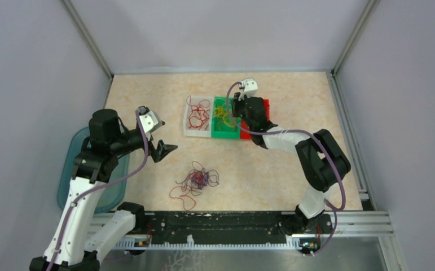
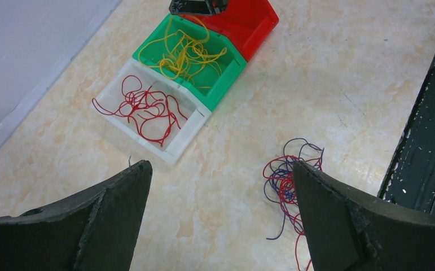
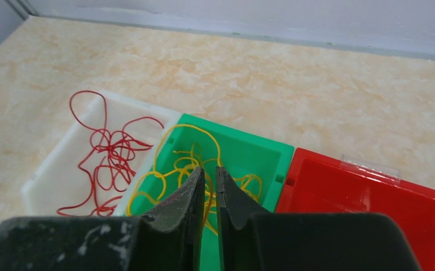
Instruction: Untangle the cables
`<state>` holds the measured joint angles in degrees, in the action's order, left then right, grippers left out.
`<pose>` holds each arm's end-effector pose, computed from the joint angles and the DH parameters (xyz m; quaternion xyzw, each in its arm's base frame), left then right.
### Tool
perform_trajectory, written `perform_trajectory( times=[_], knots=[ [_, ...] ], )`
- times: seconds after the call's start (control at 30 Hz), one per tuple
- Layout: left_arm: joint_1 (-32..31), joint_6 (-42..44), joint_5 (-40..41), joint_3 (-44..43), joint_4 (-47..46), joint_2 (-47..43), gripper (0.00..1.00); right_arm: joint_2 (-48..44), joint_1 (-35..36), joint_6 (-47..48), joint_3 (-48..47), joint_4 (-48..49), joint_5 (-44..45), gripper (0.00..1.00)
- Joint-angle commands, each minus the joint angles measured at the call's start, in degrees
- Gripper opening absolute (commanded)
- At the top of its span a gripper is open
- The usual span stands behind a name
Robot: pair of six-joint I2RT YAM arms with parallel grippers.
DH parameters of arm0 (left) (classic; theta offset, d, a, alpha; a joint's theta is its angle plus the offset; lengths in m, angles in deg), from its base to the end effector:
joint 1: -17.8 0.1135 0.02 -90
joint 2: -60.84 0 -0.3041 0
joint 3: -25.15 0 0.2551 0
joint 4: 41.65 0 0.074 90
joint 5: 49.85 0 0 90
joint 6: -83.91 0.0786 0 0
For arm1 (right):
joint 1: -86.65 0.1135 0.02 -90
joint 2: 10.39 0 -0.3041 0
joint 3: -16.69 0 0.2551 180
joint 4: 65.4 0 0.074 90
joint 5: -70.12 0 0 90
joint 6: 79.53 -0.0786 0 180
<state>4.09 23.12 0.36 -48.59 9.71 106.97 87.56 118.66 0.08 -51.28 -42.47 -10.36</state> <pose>0.1419 -0.0864 0.3968 0.4612 0.6649 -0.2131 0.5476 0.3744 0.2187 0.2686 -0.0861 0.7437 0.1807 0.6378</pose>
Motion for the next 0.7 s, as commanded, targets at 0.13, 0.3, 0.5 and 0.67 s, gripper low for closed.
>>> perform_trajectory(
  times=[0.13, 0.3, 0.5, 0.67],
  knots=[
    [0.1, -0.6, 0.2, 1.5, -1.6, -0.5, 1.0, 2.5, -0.4, 4.1, -6.2, -2.9, 3.2, 0.29],
    [0.1, -1.3, 0.3, 2.1, -2.6, -0.3, 1.0, 1.4, -0.4, 4.2, -7.4, -5.1, 2.8, 0.33],
    [0.1, -0.5, 0.2, 3.5, -2.9, 0.2, 1.0, -3.7, 0.4, 3.0, -4.2, -5.5, -1.4, 0.38],
    [0.2, -0.3, 0.8, 4.4, -3.2, 1.4, 1.0, -11.9, 4.4, 3.9, 3.2, -2.7, -11.1, 0.49]
  ],
)
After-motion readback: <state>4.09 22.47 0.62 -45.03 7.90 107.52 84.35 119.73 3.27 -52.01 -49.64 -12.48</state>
